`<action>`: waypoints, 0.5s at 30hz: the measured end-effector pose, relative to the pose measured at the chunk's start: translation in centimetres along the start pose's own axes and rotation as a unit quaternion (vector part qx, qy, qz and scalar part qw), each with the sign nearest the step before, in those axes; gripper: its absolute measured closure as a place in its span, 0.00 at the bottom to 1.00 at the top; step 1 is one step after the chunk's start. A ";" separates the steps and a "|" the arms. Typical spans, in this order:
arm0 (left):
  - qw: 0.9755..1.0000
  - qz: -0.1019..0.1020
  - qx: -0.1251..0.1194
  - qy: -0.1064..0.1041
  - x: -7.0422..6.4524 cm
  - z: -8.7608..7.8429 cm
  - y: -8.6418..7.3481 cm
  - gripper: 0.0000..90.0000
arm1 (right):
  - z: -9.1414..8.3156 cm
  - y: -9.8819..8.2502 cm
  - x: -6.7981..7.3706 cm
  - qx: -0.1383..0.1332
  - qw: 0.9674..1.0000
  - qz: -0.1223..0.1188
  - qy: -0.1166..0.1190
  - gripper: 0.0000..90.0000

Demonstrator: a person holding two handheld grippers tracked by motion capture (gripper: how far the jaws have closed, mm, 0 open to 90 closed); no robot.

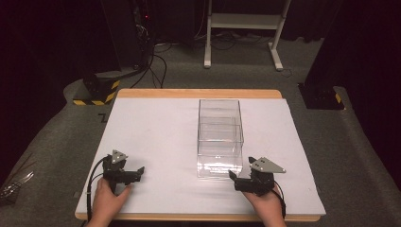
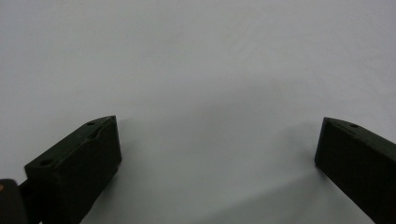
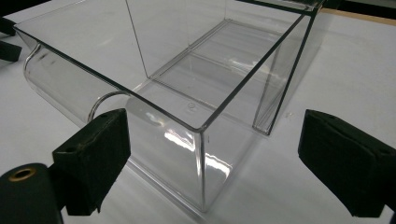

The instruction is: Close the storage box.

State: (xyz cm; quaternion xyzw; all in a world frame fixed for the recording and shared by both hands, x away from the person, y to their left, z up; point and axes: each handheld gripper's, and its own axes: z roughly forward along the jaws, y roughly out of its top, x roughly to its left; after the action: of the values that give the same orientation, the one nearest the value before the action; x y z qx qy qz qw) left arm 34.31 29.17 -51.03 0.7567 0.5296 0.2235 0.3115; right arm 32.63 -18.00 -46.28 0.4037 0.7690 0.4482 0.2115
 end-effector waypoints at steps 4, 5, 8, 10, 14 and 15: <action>1.000 0.000 0.000 0.000 0.0 0.0 0.0 0.01 | 0.3 0.2 -0.3 0.001 1.000 0.000 -0.002 0.11; 1.000 0.000 0.000 0.000 0.0 0.0 0.0 0.01 | 0.3 0.3 -0.3 0.002 1.000 0.000 -0.003 0.11; 1.000 0.000 0.000 0.000 0.0 0.0 0.0 0.01 | 0.5 0.4 -0.6 0.002 1.000 0.002 -0.005 0.11; 1.000 0.001 0.000 0.000 0.0 0.0 0.0 0.01 | 0.6 0.4 -0.7 0.001 1.000 0.003 -0.007 0.11; 1.000 0.000 0.000 0.000 0.0 0.0 0.0 0.01 | 0.8 0.5 -1.1 0.001 1.000 0.006 -0.007 0.10; 1.000 0.000 0.000 0.000 0.0 0.0 0.0 0.01 | 0.9 0.5 -1.1 0.001 1.000 0.006 -0.006 0.10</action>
State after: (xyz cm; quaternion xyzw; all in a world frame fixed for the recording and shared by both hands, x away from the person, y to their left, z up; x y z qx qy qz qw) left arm 34.32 29.17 -51.03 0.7567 0.5296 0.2234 0.3115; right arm 34.08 -18.33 -46.33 0.4113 0.7658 0.4461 0.2130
